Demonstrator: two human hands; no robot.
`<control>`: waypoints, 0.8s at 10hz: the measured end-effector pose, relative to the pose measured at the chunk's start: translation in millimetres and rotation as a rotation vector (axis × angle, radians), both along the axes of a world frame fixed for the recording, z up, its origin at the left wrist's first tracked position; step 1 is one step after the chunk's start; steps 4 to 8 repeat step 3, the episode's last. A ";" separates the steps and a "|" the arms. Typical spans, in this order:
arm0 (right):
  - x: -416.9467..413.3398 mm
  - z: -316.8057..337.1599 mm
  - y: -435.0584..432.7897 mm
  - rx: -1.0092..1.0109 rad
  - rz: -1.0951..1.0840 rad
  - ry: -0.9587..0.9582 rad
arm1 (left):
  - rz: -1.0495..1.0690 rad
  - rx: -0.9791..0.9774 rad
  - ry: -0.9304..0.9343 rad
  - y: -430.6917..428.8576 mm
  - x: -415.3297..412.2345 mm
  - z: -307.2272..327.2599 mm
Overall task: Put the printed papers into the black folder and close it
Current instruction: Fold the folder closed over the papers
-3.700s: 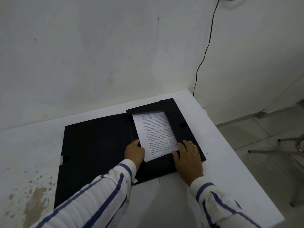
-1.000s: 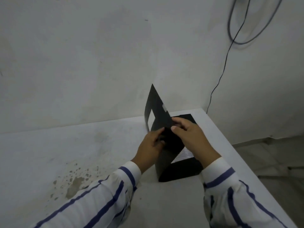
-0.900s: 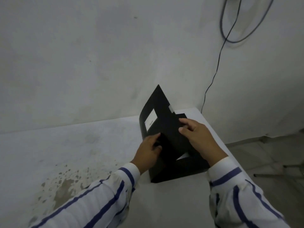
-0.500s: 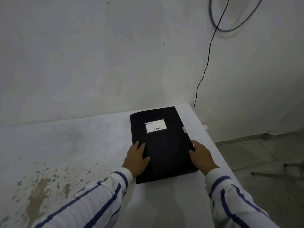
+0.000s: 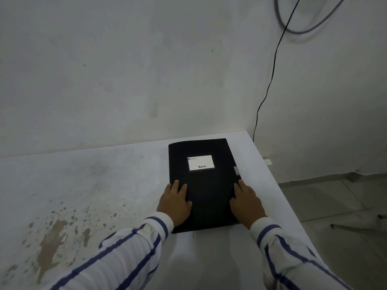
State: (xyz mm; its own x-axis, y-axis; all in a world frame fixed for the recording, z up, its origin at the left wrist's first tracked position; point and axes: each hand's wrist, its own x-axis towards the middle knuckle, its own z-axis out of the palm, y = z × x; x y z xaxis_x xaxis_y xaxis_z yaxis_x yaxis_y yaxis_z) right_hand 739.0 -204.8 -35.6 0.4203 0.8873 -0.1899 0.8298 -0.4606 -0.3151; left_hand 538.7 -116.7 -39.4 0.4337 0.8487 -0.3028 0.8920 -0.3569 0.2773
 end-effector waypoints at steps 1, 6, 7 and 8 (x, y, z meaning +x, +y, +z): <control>-0.9 8.1 2.3 -0.007 0.012 -0.046 | -0.014 0.003 0.012 1.8 -0.9 6.6; -25.2 20.8 24.0 0.055 0.075 -0.050 | -0.006 0.035 -0.040 15.1 -13.4 27.6; -25.2 20.8 24.0 0.055 0.075 -0.050 | -0.006 0.035 -0.040 15.1 -13.4 27.6; -25.2 20.8 24.0 0.055 0.075 -0.050 | -0.006 0.035 -0.040 15.1 -13.4 27.6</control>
